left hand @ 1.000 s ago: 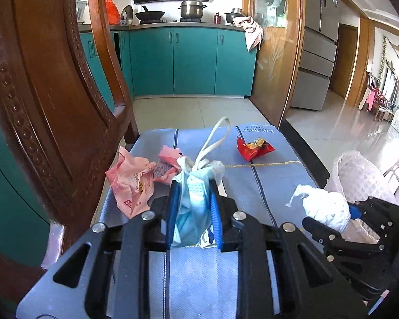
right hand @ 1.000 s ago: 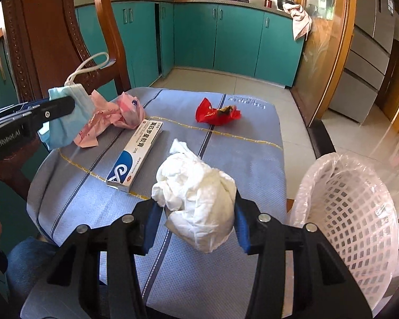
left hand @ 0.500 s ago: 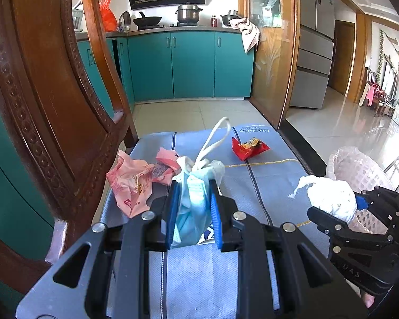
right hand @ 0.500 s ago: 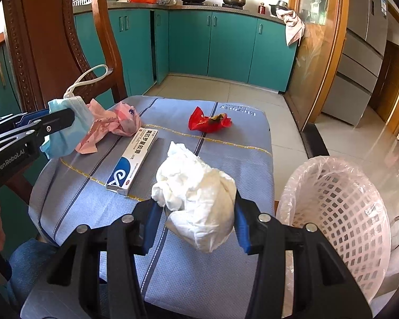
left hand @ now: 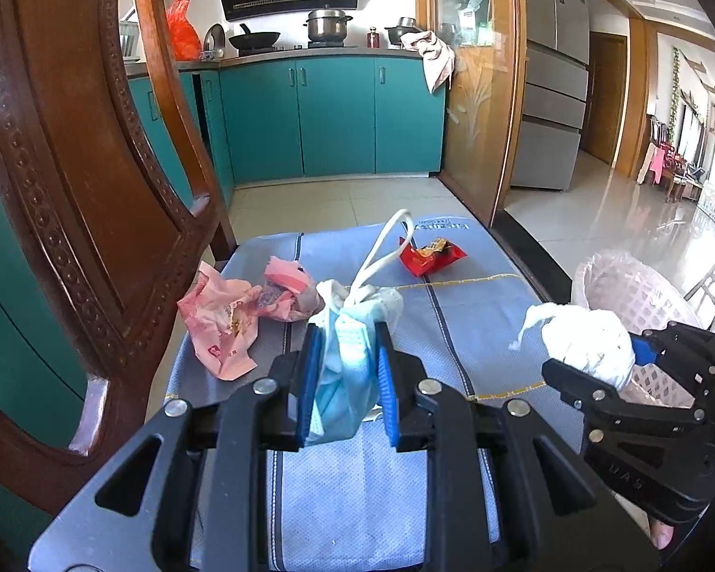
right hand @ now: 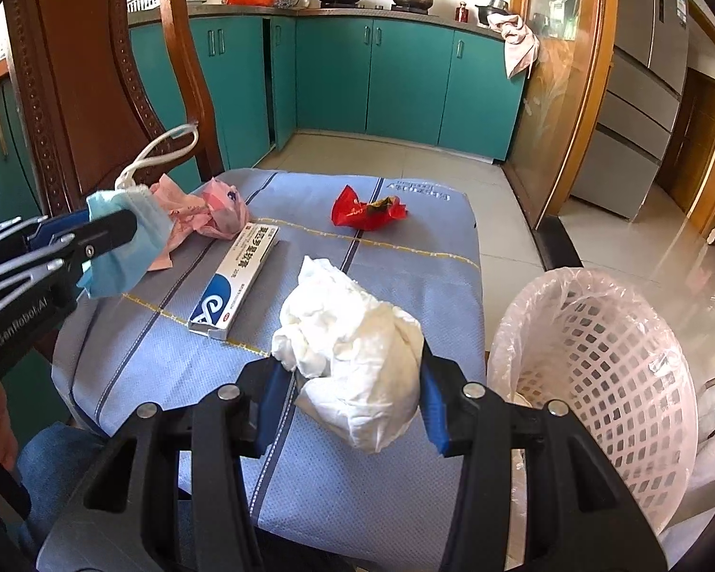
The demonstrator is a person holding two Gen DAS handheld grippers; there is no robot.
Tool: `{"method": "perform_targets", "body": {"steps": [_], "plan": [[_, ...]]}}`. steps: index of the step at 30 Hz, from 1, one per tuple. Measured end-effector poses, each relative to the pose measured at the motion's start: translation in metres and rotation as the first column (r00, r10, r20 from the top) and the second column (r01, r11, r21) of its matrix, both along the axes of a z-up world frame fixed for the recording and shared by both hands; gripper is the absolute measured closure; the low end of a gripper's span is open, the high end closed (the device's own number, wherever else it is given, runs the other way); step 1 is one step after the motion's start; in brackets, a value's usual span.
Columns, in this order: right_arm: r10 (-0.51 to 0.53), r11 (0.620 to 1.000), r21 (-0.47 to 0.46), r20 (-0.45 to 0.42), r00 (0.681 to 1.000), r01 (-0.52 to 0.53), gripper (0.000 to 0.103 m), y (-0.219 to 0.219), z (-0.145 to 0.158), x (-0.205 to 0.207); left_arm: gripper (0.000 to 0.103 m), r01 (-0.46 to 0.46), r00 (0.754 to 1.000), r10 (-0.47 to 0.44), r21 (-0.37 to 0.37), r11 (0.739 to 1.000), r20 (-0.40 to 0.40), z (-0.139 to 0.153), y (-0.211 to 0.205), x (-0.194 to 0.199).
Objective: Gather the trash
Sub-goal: 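Lift the tissue and mask and hold them above the table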
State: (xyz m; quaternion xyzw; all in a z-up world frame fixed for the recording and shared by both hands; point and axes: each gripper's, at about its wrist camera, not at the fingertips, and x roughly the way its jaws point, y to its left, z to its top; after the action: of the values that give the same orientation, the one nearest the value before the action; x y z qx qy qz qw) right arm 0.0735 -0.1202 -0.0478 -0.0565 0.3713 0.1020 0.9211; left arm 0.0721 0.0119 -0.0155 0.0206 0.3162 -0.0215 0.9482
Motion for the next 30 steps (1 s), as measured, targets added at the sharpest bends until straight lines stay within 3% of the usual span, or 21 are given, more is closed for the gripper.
{"method": "perform_targets", "body": {"steps": [14, 22, 30], "plan": [[0.008, 1.000, -0.016, 0.041, 0.999, -0.008, 0.055, 0.008, 0.013, -0.005, 0.079, -0.005, 1.000, 0.004, 0.008, 1.000, 0.015, 0.004, -0.001, -0.008], [-0.001, 1.000, -0.024, 0.119, 0.993, 0.004, 0.055, 0.005, 0.043, -0.017, 0.079, -0.020, 0.997, 0.018, 0.023, 1.000, 0.074, 0.022, -0.001, -0.019], [-0.001, 1.000, -0.022, 0.120, 0.993, 0.004, 0.055, 0.005, 0.042, -0.023, 0.079, -0.017, 0.996, 0.014, 0.035, 0.999, 0.089, 0.025, -0.004, -0.025]]}}
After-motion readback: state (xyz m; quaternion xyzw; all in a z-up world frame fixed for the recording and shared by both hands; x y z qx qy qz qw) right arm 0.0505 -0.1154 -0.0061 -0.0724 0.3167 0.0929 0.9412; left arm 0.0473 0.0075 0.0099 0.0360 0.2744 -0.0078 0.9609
